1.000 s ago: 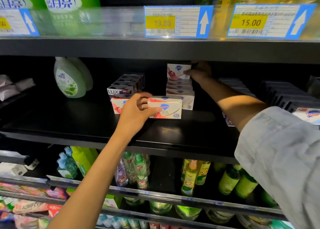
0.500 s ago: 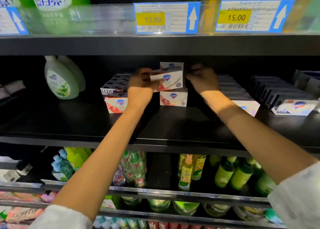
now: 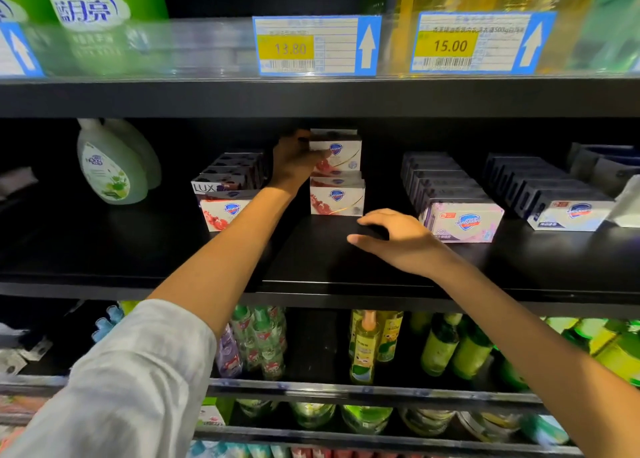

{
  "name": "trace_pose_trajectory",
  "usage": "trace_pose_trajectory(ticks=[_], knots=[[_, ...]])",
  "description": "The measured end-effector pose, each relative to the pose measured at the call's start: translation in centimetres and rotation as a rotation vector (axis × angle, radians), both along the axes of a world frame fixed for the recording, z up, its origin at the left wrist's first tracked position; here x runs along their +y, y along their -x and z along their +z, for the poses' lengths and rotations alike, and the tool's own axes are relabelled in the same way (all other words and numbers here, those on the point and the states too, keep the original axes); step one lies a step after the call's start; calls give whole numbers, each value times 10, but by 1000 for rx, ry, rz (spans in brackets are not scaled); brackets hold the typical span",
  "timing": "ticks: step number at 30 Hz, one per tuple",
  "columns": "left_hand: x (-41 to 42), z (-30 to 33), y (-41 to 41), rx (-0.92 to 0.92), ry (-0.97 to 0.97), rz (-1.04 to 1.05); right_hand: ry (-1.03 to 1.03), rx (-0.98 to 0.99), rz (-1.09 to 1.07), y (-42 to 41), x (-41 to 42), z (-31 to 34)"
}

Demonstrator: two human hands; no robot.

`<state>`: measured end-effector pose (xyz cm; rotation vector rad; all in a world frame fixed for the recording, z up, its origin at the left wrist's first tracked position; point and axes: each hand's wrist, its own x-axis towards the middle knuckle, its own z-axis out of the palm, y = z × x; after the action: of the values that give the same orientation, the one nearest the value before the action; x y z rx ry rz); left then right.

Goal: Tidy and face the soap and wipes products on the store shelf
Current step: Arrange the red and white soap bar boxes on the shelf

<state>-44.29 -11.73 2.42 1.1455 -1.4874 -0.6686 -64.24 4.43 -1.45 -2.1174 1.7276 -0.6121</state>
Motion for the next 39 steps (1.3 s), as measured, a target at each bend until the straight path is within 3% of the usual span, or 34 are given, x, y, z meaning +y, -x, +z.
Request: trace_pose_trajectory(ticks=[25, 34, 39], knots=[[-27, 8, 20, -218, 21, 119, 26, 93, 67, 4, 2, -8], [65, 19, -17, -395, 248, 135, 5, 119, 105, 4, 6, -5], [125, -8, -81, -328, 252, 225, 113, 56, 187, -4, 24, -7]])
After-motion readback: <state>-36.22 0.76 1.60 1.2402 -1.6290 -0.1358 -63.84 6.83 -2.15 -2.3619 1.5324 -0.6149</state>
